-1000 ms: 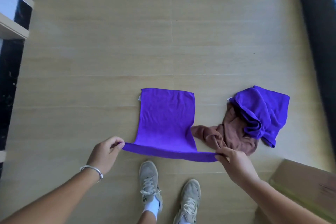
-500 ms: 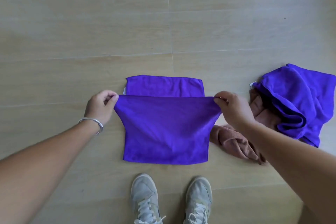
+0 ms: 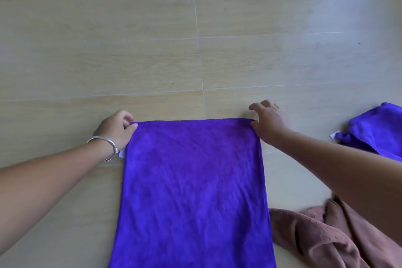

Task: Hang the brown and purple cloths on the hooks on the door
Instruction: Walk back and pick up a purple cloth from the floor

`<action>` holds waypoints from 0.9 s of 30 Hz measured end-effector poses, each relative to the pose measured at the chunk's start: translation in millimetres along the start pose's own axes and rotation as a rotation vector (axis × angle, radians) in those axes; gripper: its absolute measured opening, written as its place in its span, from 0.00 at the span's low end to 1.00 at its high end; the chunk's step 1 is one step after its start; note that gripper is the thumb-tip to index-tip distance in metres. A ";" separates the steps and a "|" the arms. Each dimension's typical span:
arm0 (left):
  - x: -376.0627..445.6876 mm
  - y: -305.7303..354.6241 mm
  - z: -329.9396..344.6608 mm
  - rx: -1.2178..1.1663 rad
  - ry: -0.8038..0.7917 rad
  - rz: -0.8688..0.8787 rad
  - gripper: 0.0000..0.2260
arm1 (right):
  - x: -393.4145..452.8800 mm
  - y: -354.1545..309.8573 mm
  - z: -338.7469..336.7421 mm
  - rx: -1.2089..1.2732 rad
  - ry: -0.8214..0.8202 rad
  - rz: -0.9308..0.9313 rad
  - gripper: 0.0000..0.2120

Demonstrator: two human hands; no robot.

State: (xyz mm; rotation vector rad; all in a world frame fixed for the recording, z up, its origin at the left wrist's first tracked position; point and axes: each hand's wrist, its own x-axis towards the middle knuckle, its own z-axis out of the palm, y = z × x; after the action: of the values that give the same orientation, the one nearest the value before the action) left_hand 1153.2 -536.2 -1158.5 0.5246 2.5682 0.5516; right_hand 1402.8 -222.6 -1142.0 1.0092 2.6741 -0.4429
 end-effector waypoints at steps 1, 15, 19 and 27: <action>-4.0 1.4 0.1 0.051 0.069 0.053 0.09 | -4.3 -0.5 2.2 -0.056 0.054 -0.078 0.21; -62.9 -4.0 41.1 0.852 -0.225 0.563 0.41 | -44.8 -17.3 36.7 -0.439 -0.196 -0.587 0.45; 12.0 43.4 18.0 0.906 -0.081 0.387 0.38 | 21.5 -47.4 1.5 -0.460 -0.025 -0.356 0.42; -56.2 9.7 37.6 0.803 -0.161 0.631 0.37 | -38.0 -35.6 39.2 -0.334 -0.019 -0.692 0.37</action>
State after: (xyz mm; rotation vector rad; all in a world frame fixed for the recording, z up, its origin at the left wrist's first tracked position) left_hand 1220.9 -542.3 -1164.9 1.5933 2.3523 -0.3743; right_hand 1411.3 -285.0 -1158.7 -0.0298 2.8814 -0.1065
